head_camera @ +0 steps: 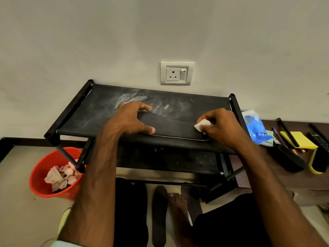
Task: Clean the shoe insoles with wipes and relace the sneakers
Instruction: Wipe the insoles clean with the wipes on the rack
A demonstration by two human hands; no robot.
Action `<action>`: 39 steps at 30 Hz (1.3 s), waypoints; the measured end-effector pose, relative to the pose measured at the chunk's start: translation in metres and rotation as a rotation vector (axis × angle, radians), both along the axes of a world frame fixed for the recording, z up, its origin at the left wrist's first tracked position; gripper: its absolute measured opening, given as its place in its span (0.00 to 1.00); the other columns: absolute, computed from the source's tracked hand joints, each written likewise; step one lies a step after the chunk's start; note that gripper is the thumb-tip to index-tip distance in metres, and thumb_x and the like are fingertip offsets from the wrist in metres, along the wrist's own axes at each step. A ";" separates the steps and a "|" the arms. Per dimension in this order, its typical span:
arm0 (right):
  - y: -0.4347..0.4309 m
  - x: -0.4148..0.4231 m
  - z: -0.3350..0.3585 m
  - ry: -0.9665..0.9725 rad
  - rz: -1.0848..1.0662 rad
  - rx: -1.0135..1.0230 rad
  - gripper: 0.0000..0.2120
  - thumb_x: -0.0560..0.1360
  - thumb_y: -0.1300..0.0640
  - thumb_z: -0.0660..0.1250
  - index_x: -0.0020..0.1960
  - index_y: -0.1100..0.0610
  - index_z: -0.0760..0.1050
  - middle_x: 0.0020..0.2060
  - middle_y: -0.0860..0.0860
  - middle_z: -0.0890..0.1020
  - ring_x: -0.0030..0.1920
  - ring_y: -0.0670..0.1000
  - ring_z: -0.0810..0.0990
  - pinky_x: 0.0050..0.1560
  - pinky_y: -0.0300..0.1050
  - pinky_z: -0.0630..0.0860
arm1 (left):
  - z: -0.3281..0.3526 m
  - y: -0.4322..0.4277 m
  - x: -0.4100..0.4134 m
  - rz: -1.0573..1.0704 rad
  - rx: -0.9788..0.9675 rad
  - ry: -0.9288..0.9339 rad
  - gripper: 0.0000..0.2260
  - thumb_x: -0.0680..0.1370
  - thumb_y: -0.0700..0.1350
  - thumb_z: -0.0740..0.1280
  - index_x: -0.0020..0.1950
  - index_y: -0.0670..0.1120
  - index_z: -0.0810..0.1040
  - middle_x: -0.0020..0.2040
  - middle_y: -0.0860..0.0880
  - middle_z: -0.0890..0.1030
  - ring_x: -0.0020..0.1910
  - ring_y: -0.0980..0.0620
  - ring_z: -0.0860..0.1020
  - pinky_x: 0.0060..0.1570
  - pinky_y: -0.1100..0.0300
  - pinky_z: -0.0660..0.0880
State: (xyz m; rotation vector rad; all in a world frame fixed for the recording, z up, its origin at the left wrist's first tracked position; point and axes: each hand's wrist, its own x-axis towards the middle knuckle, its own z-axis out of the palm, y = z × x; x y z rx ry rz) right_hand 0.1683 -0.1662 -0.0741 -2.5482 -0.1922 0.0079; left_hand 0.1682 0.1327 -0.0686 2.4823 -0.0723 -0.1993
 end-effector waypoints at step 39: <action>-0.007 0.004 -0.009 -0.073 -0.128 -0.018 0.08 0.75 0.63 0.73 0.49 0.52 0.86 0.45 0.49 0.84 0.47 0.47 0.80 0.52 0.39 0.71 | -0.014 -0.050 -0.005 -0.156 0.012 -0.051 0.27 0.68 0.58 0.78 0.65 0.56 0.78 0.65 0.53 0.77 0.67 0.49 0.71 0.70 0.47 0.67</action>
